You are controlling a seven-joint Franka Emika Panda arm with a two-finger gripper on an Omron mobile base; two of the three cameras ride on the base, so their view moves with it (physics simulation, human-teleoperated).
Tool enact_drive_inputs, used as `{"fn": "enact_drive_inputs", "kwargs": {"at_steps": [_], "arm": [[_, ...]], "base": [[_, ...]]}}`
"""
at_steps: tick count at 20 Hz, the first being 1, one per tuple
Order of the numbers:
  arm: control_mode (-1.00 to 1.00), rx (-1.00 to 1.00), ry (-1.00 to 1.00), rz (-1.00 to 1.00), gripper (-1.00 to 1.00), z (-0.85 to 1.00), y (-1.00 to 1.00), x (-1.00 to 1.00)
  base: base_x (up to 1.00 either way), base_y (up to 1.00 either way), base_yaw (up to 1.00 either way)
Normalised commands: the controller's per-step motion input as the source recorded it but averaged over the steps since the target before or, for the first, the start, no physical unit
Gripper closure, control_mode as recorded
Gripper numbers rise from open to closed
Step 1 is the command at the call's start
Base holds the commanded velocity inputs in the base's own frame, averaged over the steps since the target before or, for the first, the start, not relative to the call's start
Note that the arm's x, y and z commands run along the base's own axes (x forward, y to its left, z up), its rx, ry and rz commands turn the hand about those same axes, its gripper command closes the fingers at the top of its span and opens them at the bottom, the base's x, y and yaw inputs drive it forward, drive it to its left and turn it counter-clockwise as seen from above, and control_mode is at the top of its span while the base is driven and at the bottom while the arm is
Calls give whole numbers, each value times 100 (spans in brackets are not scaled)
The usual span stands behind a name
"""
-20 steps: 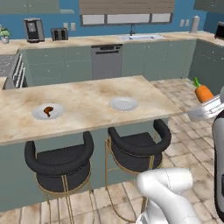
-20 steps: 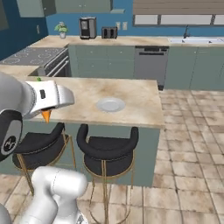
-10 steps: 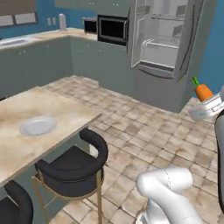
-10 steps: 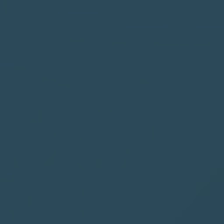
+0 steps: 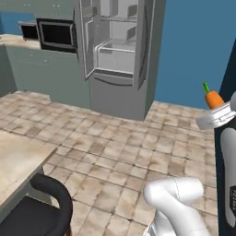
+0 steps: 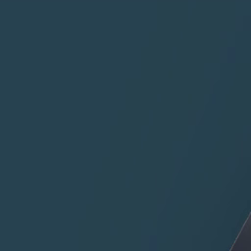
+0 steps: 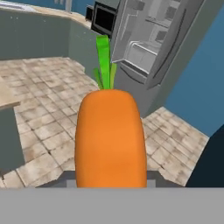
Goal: Transport the chicken drumstick and carrot to the fridge. Place the chicken drumstick on the rack containing meat and place the carrot on the rack containing the vegetable, ensuring meats and vegetables are on different racks.
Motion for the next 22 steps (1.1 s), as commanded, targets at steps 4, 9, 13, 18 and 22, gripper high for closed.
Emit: {"fn": "enact_drive_inputs", "kwargs": {"at_steps": [4,9,13,18,22], "arm": [[100,0,0,0,100,0,0,0],[100,0,0,0,100,0,0,0],[100,0,0,0,100,0,0,0],[100,0,0,0,100,0,0,0],[100,0,0,0,100,0,0,0]], "base": [[100,-56,0],[100,17,-13],[100,40,-20],[100,15,-14],[100,-36,-2]]}}
